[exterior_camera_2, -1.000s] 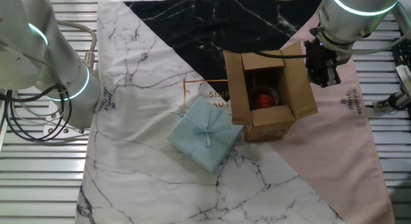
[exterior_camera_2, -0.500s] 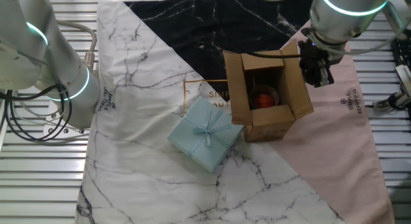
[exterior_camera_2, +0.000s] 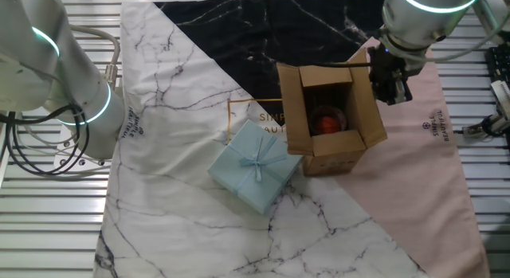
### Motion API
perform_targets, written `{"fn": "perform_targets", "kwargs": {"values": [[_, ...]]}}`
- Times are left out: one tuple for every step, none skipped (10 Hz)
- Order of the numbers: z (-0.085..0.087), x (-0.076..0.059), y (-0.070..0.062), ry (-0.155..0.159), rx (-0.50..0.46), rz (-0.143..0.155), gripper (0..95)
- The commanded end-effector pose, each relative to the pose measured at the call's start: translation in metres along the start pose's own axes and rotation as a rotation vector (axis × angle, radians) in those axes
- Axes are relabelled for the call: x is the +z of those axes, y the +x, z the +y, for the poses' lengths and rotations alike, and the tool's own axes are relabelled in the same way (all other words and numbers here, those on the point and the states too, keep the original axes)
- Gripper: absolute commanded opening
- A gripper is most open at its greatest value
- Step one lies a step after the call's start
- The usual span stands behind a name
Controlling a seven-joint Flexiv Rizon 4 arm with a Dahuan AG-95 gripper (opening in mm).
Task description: Cover the box
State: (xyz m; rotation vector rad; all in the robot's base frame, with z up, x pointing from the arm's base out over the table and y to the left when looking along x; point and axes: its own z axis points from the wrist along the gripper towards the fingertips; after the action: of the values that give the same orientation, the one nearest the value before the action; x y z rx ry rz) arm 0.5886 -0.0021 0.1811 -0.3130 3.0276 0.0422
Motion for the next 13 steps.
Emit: {"fn": "perform_targets", "kwargs": {"values": [[0.002, -0.002, 0.004, 0.0, 0.003, 0.002, 0.0], [0.003, -0.003, 0.007, 0.001, 0.003, 0.001, 0.0], [0.003, -0.003, 0.008, 0.0, 0.005, 0.0, 0.0], [0.004, -0.003, 0.01, 0.001, 0.006, -0.001, 0.0], [0.005, -0.004, 0.013, 0.001, 0.008, -0.002, 0.0], [0.005, -0.004, 0.014, 0.002, 0.005, -0.002, 0.0], [0.004, -0.004, 0.014, 0.001, 0.005, -0.002, 0.0], [0.004, -0.004, 0.014, 0.001, 0.006, -0.001, 0.0], [0.004, -0.004, 0.014, 0.001, 0.006, 0.001, 0.0], [0.004, -0.004, 0.014, 0.001, 0.005, 0.001, 0.0], [0.004, -0.004, 0.014, 0.001, 0.004, 0.001, 0.0], [0.004, -0.004, 0.014, 0.002, 0.003, -0.001, 0.0], [0.004, -0.004, 0.014, 0.002, 0.002, -0.003, 0.0]]}}
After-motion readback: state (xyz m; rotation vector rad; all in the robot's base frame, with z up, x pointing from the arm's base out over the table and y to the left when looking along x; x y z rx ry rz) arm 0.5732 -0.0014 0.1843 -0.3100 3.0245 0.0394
